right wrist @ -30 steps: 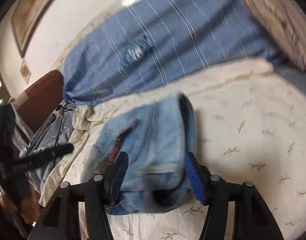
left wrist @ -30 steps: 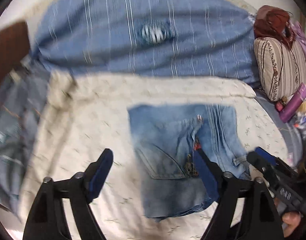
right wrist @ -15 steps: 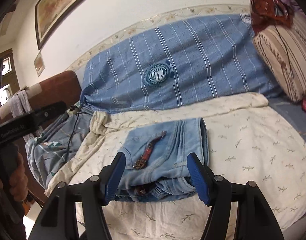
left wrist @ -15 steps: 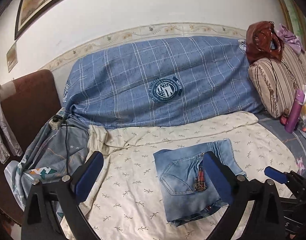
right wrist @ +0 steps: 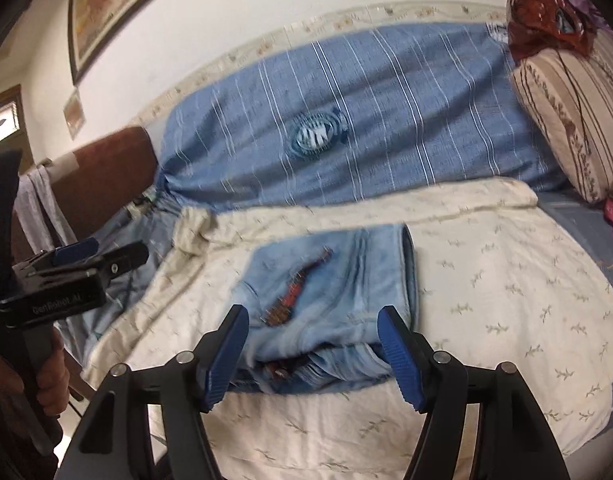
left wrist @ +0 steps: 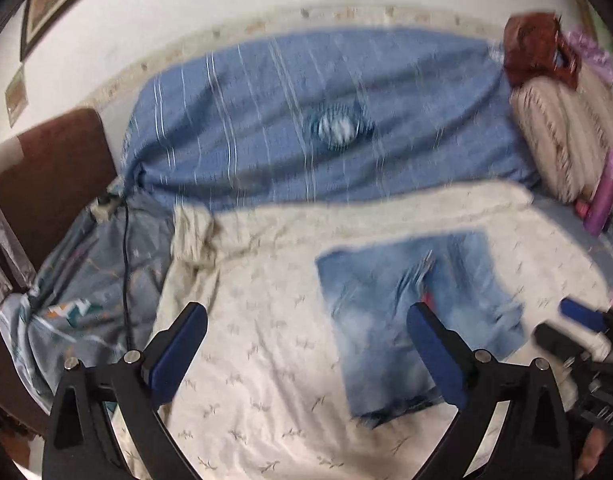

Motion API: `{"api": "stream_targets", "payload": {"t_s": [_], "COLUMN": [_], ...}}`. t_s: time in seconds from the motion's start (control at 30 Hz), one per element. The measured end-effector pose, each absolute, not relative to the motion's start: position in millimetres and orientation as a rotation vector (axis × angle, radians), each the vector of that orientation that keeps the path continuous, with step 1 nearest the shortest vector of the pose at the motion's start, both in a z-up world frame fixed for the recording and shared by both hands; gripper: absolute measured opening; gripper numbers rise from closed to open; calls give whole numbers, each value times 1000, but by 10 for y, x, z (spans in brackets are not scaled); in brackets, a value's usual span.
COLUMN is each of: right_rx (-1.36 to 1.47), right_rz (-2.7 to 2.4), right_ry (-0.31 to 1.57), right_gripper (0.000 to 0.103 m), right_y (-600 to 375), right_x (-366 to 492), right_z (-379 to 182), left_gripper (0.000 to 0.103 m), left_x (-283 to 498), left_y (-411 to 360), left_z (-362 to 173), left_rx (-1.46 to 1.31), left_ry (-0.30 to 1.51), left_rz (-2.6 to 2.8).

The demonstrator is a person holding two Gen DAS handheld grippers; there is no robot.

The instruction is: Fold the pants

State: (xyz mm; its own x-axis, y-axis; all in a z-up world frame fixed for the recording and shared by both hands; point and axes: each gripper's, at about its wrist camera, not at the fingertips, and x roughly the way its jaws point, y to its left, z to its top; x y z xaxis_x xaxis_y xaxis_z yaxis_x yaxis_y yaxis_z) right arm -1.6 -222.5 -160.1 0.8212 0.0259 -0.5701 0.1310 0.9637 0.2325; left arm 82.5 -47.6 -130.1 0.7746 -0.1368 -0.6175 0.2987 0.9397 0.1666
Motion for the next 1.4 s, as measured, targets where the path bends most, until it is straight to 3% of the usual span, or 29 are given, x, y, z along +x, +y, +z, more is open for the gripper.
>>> {"api": "stream_targets", "payload": {"t_s": [0.27,0.5,0.8,1.4], "right_rx": [278,375,317,332], "right_rz": [-74,-10,-112,-69], "right_ry": [729,756,961,774], "right_gripper": [69,69,69,69], "right_y": [-2405,-2473,-2410,-2399], "right_x": [220,617,908,212], "right_z": [-1915,-1967,-2338,-1876], "left_gripper": [100,100,100,100], "left_x": [1140,1149,1198,819], "left_y": [-500,-621,-622,-329], "left_z": [-2070,-2351,-2506,-1483], "left_rx": [307,372,366,247], "left_ry": [885,932,960,664], "left_rz": [-176,-194,-214,-131]}}
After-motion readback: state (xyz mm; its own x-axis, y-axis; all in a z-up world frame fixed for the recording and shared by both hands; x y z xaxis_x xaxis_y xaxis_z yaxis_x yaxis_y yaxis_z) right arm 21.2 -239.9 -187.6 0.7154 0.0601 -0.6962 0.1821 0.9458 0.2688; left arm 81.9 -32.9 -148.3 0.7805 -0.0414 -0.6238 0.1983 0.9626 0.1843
